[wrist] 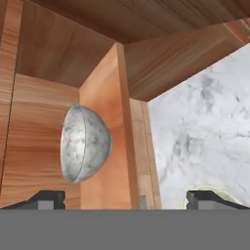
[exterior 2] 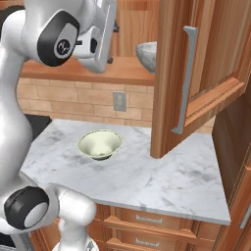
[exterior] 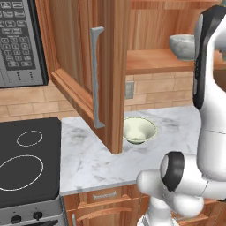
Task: Open the cabinet. Pick the bowls from the counter and place them in the cabinet. Then close the cabinet.
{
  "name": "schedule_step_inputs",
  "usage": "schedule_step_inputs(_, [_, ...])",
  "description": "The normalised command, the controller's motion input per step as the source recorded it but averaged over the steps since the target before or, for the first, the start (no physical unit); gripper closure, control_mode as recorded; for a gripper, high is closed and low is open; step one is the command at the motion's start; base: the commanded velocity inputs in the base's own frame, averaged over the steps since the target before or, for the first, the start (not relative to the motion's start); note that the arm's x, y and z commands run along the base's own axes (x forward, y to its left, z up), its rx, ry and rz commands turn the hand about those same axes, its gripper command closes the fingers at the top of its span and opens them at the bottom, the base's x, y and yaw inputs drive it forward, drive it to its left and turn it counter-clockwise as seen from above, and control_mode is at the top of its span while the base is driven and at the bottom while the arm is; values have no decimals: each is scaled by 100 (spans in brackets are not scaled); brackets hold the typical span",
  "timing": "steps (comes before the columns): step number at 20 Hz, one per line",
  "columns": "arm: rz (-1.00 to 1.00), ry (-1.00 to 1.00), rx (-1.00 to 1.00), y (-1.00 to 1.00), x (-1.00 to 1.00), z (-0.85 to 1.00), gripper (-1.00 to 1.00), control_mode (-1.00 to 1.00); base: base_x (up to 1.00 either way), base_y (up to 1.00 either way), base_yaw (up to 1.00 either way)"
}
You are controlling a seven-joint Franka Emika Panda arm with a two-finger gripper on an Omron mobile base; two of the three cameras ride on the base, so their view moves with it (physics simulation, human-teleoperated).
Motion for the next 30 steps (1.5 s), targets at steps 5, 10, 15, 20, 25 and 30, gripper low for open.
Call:
schedule_step_inputs(5, [-1, 5, -7, -2, -100, -79, -100, -100, 0, 0, 0])
schedule_step_inputs(10, [0, 9, -6, 1, -86, -96, -100, -100, 0, 0, 0])
schedule_step_inputs(15, [0, 7, -3, 5, -52, -100, -100, -100, 0, 0, 0])
schedule_step_inputs(20, [2, 26, 0, 0, -5, -61, -100, -100, 0, 0, 0])
schedule_step_inputs(25, [7, 26, 0, 6, 1, -77, -100, -100, 0, 0, 0])
schedule_step_inputs(30, [13, 11, 0, 9, 21, -60, -100, -100, 0, 0, 0])
